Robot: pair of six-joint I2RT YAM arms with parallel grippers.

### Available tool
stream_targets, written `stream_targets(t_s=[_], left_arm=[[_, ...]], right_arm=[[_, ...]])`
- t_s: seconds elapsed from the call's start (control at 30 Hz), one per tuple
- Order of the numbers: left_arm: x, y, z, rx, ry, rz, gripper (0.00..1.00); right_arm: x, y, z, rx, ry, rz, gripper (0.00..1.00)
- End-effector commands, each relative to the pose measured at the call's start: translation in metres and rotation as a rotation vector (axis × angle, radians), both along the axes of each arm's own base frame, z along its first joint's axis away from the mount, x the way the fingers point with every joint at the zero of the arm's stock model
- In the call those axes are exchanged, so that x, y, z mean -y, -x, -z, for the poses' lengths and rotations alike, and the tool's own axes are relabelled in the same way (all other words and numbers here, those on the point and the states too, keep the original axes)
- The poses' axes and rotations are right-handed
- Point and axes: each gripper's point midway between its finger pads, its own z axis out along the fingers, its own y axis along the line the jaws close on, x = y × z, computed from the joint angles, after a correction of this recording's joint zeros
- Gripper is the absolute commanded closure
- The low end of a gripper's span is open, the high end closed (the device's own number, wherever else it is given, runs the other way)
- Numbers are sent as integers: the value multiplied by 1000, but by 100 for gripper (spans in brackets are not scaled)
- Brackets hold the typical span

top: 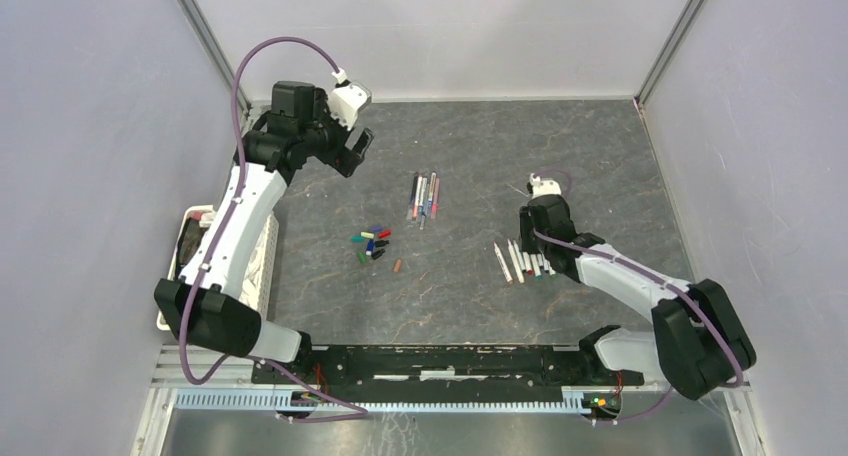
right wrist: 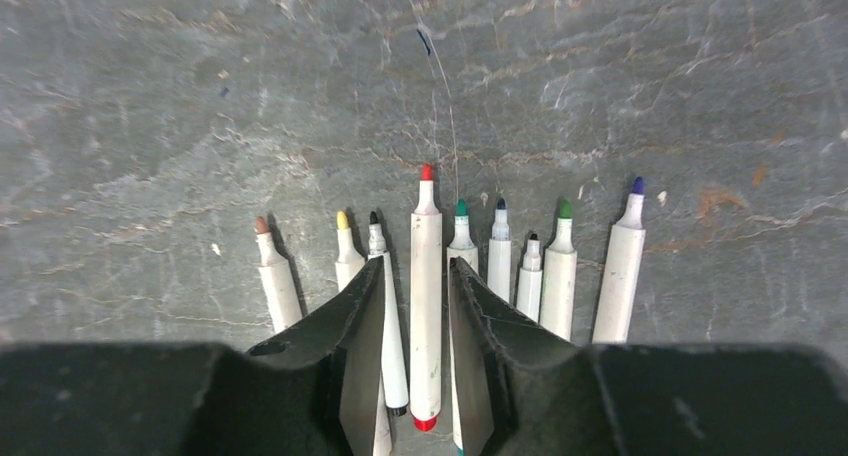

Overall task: Open the pen caps
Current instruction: Place the pen at the center of the board, then pick up the pen from the center of the board.

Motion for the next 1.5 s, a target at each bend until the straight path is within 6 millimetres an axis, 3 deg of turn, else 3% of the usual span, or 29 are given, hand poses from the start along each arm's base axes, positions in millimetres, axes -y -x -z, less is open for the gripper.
stream_targets(t_s=[0.0, 0.1, 0.27, 0.43, 0.67, 0.97, 1.33, 1.47], left_arm=[[12, 8, 2, -74, 89, 7, 0], [16, 12, 6, -105, 126, 12, 0], [15, 17, 31, -173, 135, -2, 0], [10, 28, 41, -199, 141, -8, 0], [6, 42, 54, -249, 165, -10, 0], [9, 54, 65, -294, 194, 15, 0], [8, 56, 65, -292, 186, 23, 0], [9, 55, 67, -297, 185, 25, 0]], right_arm=[[-8, -24, -54, 148, -58, 19, 63], [-23, -38, -76, 168, -85, -7, 56], [-73, -62, -92, 152, -69, -75, 49], [-132, -88, -82, 97, -37, -140, 49], [-191, -120, -44, 28, -34, -195, 52], [-212, -138, -19, -4, -34, -190, 53], [-203, -146, 1, -23, 14, -150, 70], [-199, -145, 3, -26, 19, -141, 71]])
